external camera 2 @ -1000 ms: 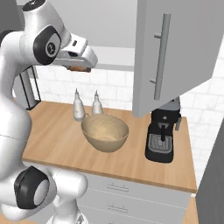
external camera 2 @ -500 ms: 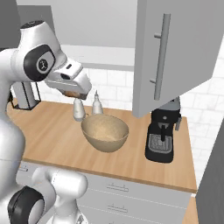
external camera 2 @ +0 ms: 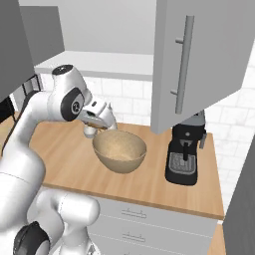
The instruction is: Open the cabinet, pick up the bread from the cabinet and place it in the basket. Then move the basket to the dining counter.
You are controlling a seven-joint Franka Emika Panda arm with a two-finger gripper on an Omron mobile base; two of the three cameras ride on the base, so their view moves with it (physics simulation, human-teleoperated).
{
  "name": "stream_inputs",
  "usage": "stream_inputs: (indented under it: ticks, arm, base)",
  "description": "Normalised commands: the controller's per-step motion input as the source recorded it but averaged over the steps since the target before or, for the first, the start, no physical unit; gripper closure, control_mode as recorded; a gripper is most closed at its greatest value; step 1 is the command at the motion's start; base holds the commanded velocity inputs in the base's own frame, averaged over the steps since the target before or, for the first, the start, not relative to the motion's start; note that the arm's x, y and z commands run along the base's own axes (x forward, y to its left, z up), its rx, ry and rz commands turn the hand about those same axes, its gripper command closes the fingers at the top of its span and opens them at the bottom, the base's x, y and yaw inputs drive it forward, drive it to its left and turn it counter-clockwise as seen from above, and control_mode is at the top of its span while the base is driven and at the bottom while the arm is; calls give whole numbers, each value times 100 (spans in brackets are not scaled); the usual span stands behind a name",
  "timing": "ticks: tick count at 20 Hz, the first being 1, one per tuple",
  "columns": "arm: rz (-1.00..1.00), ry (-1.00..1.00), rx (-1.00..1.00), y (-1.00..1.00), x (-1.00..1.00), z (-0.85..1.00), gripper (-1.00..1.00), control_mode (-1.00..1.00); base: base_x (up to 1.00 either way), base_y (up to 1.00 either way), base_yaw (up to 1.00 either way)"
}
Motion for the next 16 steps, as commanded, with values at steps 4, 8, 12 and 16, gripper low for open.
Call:
stream_inputs:
  ticks: [4,8,12,16]
  arm:
    - [0,0,1,0,78,-70,100,-100]
    - [0,6,3,0,86,-74,100,-100]
    - [0,9,2,-9,77,-52,100,-100]
    - [0,11,0,-22,64,-36,100,-100]
  base:
    - [0,0,0]
    - [0,0,0]
    - [0,0,0]
    - [0,0,0]
